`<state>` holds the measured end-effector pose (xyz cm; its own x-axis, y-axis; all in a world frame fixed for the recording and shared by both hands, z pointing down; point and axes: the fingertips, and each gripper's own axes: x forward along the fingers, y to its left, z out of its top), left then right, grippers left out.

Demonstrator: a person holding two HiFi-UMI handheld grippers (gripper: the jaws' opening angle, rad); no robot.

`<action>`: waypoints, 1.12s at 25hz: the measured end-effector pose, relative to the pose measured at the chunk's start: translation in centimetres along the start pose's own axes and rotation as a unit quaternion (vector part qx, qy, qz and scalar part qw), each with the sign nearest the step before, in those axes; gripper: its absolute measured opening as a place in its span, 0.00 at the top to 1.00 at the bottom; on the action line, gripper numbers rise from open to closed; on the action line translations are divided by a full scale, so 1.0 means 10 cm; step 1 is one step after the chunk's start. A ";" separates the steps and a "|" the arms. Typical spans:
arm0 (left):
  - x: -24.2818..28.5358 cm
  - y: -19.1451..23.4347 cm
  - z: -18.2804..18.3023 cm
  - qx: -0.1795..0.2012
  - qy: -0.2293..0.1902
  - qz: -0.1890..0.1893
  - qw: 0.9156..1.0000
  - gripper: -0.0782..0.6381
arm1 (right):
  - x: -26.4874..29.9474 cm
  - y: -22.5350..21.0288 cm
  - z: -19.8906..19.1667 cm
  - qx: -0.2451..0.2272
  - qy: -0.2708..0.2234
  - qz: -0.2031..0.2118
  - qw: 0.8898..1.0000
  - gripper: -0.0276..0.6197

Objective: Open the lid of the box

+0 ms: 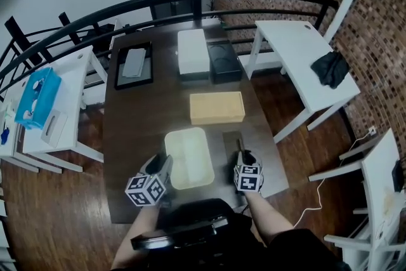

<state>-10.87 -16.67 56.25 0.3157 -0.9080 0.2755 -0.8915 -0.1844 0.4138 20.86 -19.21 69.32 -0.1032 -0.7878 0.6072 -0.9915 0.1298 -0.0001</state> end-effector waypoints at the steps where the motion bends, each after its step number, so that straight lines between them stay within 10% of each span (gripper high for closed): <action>1: 0.00 0.00 0.01 -0.003 -0.003 -0.002 1.000 0.64 | -0.06 -0.02 0.07 0.013 -0.010 0.003 1.000 0.86; 14: -0.39 0.17 0.70 -0.031 -0.101 -0.055 0.993 0.64 | -1.19 0.15 1.60 0.075 -0.217 0.064 0.971 0.95; 18: -0.61 0.11 0.87 -0.013 -0.125 -0.111 0.986 0.74 | -1.38 0.37 1.75 0.061 -0.234 0.083 0.967 0.95; 28: -0.81 0.17 0.84 -0.012 -0.133 -0.108 0.985 0.83 | -1.42 0.69 1.77 0.051 -0.227 0.113 0.966 0.95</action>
<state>-17.67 -12.74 47.44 0.3984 -0.9154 -0.0578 -0.8040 -0.3789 0.4582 14.08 -17.74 46.65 -0.3184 -0.9324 0.1708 -0.9400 0.2872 -0.1842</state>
